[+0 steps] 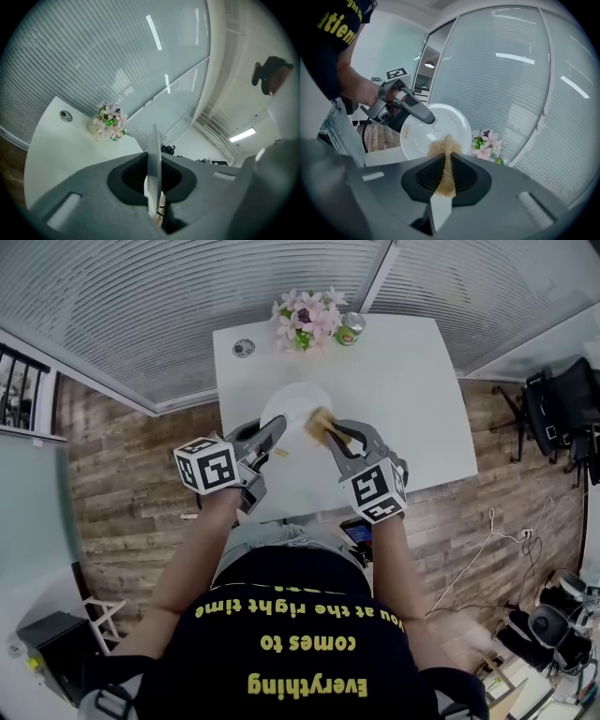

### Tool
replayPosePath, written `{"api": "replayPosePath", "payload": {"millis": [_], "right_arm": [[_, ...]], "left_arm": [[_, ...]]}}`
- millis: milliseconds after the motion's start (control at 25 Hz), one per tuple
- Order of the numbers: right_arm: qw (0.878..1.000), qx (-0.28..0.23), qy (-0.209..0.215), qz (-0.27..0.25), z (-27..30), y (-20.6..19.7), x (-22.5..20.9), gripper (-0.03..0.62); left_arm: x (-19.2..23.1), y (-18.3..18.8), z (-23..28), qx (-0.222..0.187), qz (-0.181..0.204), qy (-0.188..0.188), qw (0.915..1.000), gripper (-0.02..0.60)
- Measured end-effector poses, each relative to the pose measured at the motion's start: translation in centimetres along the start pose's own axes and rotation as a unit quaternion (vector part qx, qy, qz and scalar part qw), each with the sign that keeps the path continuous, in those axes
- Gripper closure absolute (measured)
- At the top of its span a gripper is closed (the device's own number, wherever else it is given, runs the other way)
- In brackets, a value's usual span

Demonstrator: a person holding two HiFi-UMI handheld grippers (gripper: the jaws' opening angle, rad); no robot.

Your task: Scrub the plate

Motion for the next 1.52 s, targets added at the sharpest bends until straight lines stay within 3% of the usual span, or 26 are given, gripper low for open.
{"api": "replayPosePath", "payload": {"millis": [320, 600, 1120, 1520], "right_arm": [[1.0, 0.002, -0.018, 0.008, -0.6, -0.5, -1.5, 0.556], [1.0, 0.004, -0.004, 0.006, -0.2, -0.5, -0.9, 0.556], [0.998, -0.016, 0.056, -0.033, 0.9, 1.0, 1.7, 0.556], [0.989, -0.047, 0.115, -0.076, 1.3, 2.9, 3.8, 0.556]], "left_arm": [[0.1, 0.2, 0.1, -0.008, -0.004, 0.0, 1.0, 0.56], [0.3, 0.3, 0.0, -0.011, -0.006, 0.005, 0.9999, 0.56], [0.2, 0.3, 0.0, -0.014, -0.007, 0.012, 0.9998, 0.56], [-0.2, 0.3, 0.6, -0.009, -0.005, 0.009, 0.9999, 0.56]]}}
Point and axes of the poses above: the fingertips, and each gripper's own axes: z forward along the fingers, x to its left, y out of its top, the point moved 2 cm from there along -z, backward along the fingers, and after that the axes turned 14 degrees about y, right-handed, at the moved point
